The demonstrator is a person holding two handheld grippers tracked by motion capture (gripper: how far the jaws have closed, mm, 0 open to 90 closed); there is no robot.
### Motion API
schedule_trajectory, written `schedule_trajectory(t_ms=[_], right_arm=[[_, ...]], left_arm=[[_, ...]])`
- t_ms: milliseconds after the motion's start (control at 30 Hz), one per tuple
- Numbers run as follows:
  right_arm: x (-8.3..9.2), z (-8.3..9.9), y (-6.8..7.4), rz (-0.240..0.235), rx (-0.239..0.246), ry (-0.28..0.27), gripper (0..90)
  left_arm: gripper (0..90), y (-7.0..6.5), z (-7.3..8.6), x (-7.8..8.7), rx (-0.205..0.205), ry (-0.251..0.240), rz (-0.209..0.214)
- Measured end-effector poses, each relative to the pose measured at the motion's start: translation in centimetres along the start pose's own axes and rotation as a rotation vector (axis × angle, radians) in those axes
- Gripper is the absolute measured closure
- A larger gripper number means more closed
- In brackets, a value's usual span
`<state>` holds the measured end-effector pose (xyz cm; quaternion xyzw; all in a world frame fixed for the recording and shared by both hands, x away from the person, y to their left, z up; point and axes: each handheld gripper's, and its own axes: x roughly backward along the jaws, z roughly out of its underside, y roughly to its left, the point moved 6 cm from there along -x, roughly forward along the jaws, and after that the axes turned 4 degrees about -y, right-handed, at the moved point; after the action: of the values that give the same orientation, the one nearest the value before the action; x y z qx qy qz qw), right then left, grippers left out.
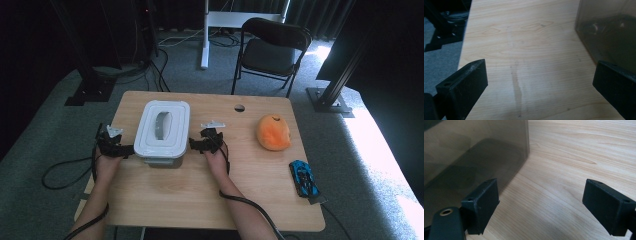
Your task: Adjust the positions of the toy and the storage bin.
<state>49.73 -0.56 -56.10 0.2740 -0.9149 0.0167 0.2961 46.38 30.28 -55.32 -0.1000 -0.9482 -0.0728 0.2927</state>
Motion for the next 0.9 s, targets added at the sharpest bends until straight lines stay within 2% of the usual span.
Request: schedule_trajectory(t_ms=[200, 267, 533, 600, 833, 900], right_arm=[[-0.1, -0.2, 0.9, -0.041, 0.01, 0.002, 13.6], [0.0, -0.2, 0.9, -0.028, 0.022, -0.001, 13.9], [0.3, -0.2, 0.6, -0.029, 0.044, -0.002, 13.6], [0.4, -0.1, 0.5, -0.034, 0.033, -0.003, 13.6], [0.7, 0.1, 0.5, -0.033, 0.047, 0.006, 15.8], [0.8, 0.0, 0.6, -0.034, 0.055, 0.014, 17.2]], left_arm=[[0.2, -0.9, -0.7, 0.1, -0.009, -0.018, 0.036], [0.2, -1.1, -0.6, 0.1, -0.004, -0.014, 0.053], [0.2, -2.3, -0.4, 0.2, 0.0, -0.02, 0.09], [0.2, -2.6, -0.3, 0.2, -0.003, -0.019, 0.076], [0.2, -3.1, -0.1, 0.4, 0.024, -0.018, 0.062], [0.3, -3.2, -0.1, 0.5, 0.016, -0.021, 0.057]])
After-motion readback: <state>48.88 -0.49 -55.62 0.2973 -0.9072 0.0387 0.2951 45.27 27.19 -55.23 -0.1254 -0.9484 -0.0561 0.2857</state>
